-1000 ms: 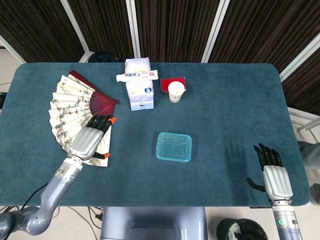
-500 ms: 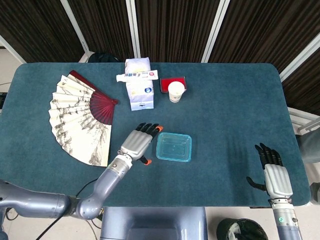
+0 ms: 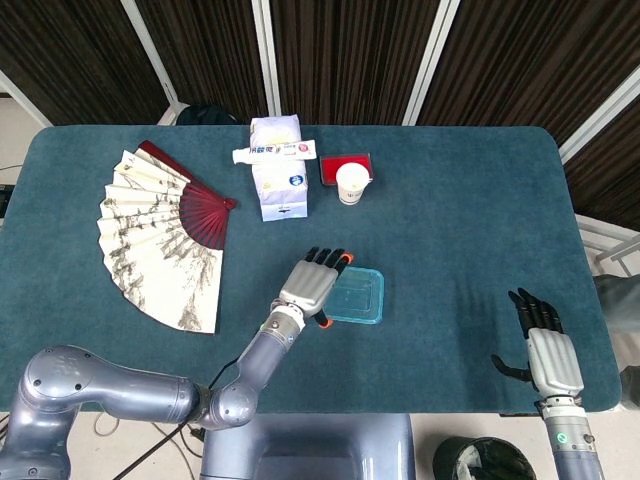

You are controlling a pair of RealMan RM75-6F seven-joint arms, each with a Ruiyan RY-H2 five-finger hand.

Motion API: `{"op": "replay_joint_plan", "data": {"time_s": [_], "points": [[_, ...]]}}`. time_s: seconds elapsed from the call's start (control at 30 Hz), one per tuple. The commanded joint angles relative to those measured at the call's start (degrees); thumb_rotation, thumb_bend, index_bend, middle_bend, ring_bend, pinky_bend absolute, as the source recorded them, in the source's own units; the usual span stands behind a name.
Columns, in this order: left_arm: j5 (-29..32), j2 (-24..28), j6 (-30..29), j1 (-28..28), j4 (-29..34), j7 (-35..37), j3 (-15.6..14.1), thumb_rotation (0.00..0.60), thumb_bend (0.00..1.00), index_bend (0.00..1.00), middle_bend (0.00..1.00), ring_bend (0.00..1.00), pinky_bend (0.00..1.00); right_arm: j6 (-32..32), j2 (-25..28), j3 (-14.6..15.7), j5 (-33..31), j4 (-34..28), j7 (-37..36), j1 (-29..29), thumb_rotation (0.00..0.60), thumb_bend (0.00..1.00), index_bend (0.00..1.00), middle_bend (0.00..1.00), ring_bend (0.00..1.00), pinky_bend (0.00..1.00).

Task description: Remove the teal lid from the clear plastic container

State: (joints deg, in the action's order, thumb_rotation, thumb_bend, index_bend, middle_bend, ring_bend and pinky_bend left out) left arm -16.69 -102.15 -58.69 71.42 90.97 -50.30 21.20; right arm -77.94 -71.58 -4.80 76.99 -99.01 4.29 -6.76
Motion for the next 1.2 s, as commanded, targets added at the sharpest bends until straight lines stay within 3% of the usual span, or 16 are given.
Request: {"op": "replay_joint_plan", "data": {"time_s": [0.03, 0.43, 1.0, 1.2], "points": [[1.6, -1.4, 1.5, 1.8, -2.6, 0.0, 0.5, 0.600, 0.03, 0.00, 0.00, 0.00, 0.00, 0.1, 0.1, 0.0, -0.2, -0.1, -0.1, 0.0, 0.600, 0.30, 0.00, 0.00, 0.00, 0.00], [5.1, -4.7, 5.9, 5.0, -9.0, 1.0, -0.1, 0.600, 0.03, 0.00, 0.00, 0.00, 0.00, 0.5, 0.1, -0.2, -0.9, -0.4, 0.2, -0.2, 0.600, 0.30, 0.00, 0.00, 0.00, 0.00], [4.1, -6.2, 7.0, 7.5, -13.0, 2.1, -1.6, 0.600, 0.01, 0.00, 0.00, 0.00, 0.00, 0.9, 0.3, -0.2, -1.6, -0.6, 0.0, -0.3, 0.600, 0.30, 0.00, 0.00, 0.00, 0.00], [3.2, -7.1, 7.3, 7.9, -15.4, 2.2, -2.6, 0.600, 0.01, 0.00, 0.00, 0.01, 0.13, 0.9, 0.3, -0.1, -1.6, -0.8, -0.1, -0.2, 0.600, 0.30, 0.00, 0.00, 0.00, 0.00]]}}
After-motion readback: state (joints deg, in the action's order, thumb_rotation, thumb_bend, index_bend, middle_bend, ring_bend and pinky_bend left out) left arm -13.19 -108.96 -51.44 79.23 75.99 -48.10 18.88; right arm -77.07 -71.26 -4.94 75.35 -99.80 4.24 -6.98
